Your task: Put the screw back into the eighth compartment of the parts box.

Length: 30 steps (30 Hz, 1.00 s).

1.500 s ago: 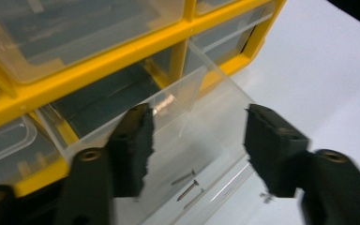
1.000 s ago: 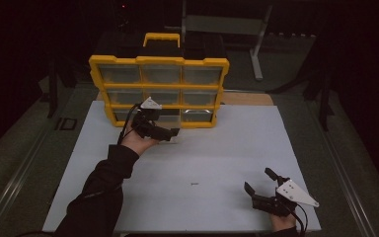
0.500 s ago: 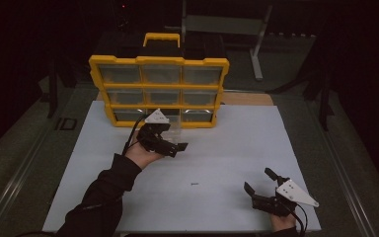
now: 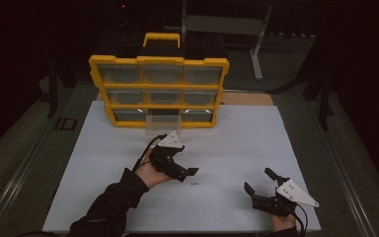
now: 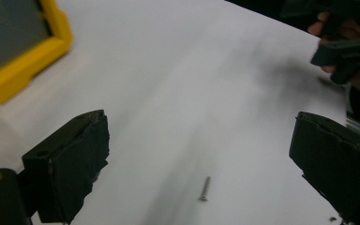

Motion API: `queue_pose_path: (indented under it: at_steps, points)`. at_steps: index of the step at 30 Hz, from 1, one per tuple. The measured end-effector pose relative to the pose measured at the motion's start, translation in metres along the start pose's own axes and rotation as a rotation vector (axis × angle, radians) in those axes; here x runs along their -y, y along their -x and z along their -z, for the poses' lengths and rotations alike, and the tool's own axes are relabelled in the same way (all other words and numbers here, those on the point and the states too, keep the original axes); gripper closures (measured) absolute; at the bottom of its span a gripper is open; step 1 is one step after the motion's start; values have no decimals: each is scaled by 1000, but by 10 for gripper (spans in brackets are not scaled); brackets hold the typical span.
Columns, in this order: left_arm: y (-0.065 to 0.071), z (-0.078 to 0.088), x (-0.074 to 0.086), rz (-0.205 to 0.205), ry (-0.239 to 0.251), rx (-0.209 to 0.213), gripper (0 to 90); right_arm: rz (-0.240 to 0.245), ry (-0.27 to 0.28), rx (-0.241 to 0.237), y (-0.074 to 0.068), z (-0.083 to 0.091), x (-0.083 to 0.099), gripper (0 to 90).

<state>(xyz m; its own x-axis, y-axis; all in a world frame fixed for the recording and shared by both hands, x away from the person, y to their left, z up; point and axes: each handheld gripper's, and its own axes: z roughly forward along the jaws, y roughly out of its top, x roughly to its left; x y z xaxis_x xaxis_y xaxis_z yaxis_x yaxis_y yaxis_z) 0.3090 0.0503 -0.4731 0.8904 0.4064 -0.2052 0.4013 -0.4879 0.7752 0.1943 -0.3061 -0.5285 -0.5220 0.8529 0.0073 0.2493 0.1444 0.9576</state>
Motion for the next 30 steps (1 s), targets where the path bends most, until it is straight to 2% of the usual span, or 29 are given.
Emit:
queue_pose_path:
  at_steps: [5,11,12,15,16,20,25,30]
  points:
    - [7,-10,9,-19,-19,21,68,1,1,-3,0,0,0,91]
    - [12,-20,17,-47,-47,50,153,1,0,-2,0,0,0,91]
    - [12,-22,19,-56,-54,63,188,1,0,-2,0,0,0,91]
    - [15,-28,23,-76,-78,77,269,1,-2,-2,0,0,0,91]
    - [16,-30,24,-84,-86,67,304,1,-2,-2,0,0,0,91]
    - [16,-35,28,-109,-104,90,439,0,-2,-2,0,0,0,91]
    - [15,-42,31,-120,-135,94,518,-3,-2,-2,0,0,0,91]
    - [12,-50,35,-141,-187,86,587,-1,-1,-3,0,0,0,91]
